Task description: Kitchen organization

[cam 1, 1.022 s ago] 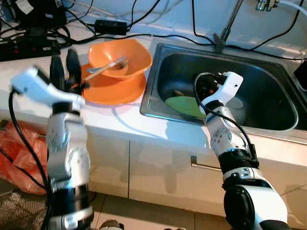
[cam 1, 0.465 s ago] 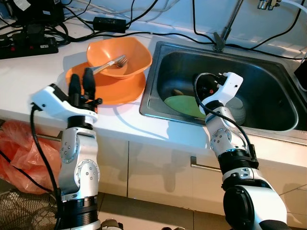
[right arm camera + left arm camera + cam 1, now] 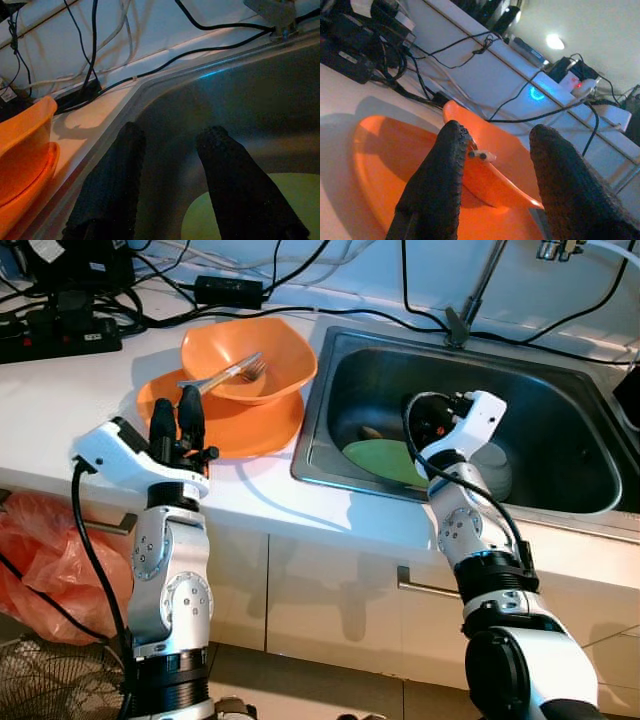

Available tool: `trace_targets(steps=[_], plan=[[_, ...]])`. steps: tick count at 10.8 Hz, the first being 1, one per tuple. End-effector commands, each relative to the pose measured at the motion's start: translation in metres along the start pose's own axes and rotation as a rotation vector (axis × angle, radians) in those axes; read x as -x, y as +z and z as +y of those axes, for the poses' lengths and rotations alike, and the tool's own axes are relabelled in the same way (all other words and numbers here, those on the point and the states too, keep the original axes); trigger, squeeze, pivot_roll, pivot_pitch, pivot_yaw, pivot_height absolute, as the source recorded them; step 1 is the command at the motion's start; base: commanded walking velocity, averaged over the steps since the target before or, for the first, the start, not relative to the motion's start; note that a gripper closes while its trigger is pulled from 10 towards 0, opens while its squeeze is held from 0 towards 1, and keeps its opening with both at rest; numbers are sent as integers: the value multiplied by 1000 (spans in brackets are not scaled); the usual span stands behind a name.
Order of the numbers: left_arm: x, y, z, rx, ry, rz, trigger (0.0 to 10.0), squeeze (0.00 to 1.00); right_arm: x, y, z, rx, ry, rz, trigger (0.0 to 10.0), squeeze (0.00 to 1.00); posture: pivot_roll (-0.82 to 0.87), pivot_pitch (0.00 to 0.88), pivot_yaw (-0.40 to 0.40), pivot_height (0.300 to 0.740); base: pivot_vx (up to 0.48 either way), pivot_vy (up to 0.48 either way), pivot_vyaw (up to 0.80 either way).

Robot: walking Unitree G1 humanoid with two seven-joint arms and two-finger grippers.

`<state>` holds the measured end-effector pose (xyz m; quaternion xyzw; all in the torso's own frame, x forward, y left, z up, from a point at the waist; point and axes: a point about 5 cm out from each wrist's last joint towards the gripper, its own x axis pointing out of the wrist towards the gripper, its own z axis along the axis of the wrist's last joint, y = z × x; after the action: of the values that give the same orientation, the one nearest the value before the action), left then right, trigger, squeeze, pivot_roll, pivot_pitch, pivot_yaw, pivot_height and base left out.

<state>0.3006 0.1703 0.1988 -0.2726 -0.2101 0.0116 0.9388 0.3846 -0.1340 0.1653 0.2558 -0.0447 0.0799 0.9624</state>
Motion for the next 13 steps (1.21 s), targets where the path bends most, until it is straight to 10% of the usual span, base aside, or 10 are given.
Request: trace_targets(steps=[1,13], plan=[[-4,3,-5,19,-7,-20,10000,0,1,2,-5,1,-12,-14,10000,0,154,86,-96,740,0,0,0],[-17,-16,-14,21,-14,51,10000,0,2,5,-6,5,-18,-22,10000,0,132,88,-97,740,0,0,0]])
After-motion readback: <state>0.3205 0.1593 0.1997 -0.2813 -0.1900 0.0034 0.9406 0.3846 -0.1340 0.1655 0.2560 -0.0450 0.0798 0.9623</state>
